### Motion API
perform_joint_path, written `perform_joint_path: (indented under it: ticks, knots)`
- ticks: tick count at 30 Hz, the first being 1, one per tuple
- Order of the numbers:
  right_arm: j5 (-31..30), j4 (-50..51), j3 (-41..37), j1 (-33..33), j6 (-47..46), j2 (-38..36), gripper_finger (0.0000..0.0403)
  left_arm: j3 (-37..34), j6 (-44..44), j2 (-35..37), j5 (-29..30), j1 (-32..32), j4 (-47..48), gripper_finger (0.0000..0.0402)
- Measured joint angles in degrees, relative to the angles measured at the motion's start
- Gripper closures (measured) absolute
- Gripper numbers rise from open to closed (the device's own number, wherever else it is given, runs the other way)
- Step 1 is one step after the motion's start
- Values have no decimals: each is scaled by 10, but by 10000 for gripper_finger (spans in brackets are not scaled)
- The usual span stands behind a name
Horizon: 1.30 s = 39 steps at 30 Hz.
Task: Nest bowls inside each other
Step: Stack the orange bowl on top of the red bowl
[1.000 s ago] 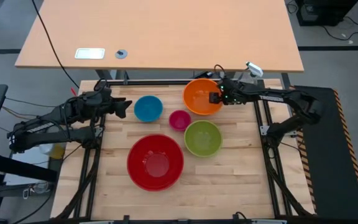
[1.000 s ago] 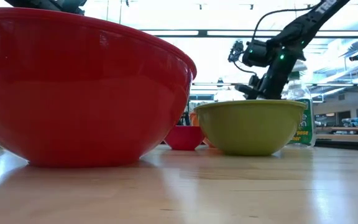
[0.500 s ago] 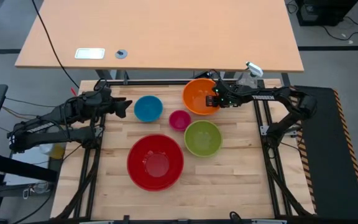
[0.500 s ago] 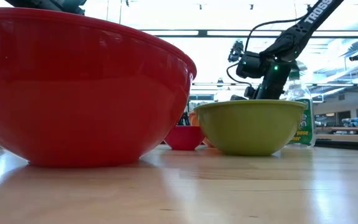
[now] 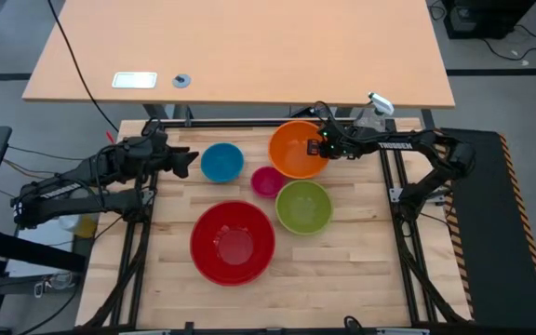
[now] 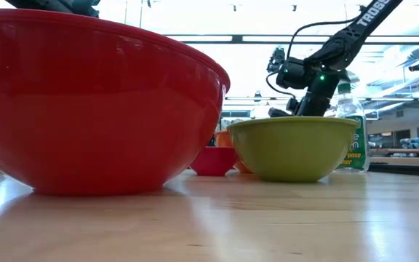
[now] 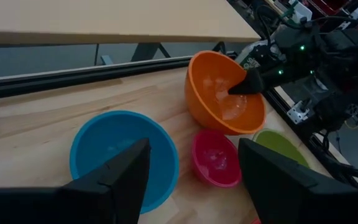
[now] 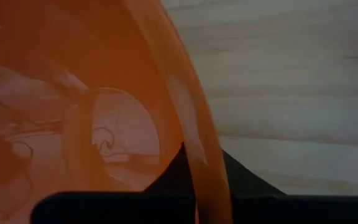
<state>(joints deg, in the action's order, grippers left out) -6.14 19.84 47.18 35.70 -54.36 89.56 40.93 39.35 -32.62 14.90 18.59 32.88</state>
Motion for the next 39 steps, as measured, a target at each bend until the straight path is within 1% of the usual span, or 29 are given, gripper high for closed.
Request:
perform_joint_path:
  ticks: [7, 11, 18, 20, 24, 30, 39]
  knots:
    - [1, -7, 0, 3, -1, 0, 383, 0, 0, 0, -2, 0, 0, 155]
    - [-5, -3, 14, 3, 9, -1, 383, 0, 3, 0, -10, 0, 0, 155]
    - [-11, -2, 41, 11, 42, -37, 383, 0, 5, 0, -12, 0, 0, 155]
    - [-3, -2, 46, 15, 51, -50, 381, 0, 5, 0, -12, 0, 0, 154]
    - [30, -5, 63, 14, 74, -68, 379, 0, 5, 0, -11, 0, 0, 154]
    - [76, -4, 113, -31, 106, -74, 377, 0, 0, 0, -10, 0, 0, 154]
    - [75, 9, 175, -119, 124, -72, 376, 0, 1, 1, -8, 0, -1, 154]
